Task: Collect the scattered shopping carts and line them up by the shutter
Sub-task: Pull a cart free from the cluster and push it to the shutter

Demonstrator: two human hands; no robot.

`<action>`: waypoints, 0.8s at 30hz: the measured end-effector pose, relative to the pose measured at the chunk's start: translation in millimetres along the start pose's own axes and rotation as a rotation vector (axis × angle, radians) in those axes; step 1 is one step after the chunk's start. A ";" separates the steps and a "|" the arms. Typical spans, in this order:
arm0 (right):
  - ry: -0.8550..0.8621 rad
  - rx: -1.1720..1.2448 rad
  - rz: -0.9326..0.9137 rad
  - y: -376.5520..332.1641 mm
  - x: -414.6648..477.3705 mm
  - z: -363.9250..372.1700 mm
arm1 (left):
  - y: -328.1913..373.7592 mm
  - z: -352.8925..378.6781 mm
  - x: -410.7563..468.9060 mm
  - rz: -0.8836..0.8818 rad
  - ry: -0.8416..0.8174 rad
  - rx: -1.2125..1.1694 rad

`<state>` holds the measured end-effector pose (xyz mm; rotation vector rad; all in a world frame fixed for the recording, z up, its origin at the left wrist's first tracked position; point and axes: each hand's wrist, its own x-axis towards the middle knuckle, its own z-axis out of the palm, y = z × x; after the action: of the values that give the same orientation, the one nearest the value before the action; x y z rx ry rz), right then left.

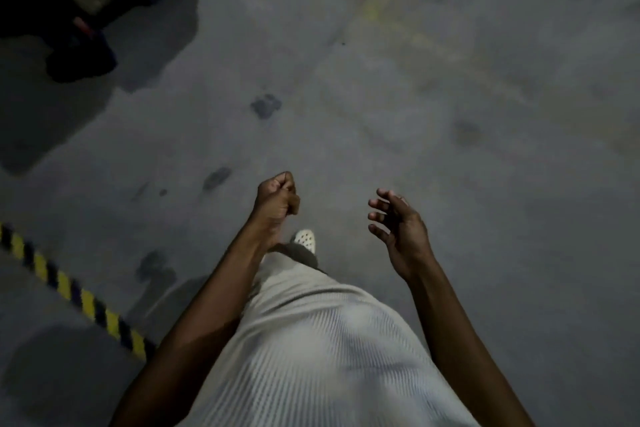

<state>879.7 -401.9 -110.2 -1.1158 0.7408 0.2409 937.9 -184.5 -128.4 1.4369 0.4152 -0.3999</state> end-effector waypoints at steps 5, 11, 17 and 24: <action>0.203 0.034 -0.214 -100.2 60.2 7.9 | 86.3 79.4 112.3 -0.007 -0.215 0.094; 0.366 0.011 -0.197 -157.7 132.1 -17.8 | 131.6 159.7 205.2 -0.050 -0.380 0.259; 0.371 -0.065 -0.191 -228.8 234.3 -54.5 | 150.8 245.5 302.2 -0.131 -0.348 0.281; 0.382 -0.286 -0.328 -381.6 385.4 -143.7 | 212.4 396.8 440.1 -0.065 -0.302 0.313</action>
<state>1306.0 -766.7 -116.3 -1.5602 0.8618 -0.1554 1438.3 -566.5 -132.0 1.6355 0.1588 -0.7488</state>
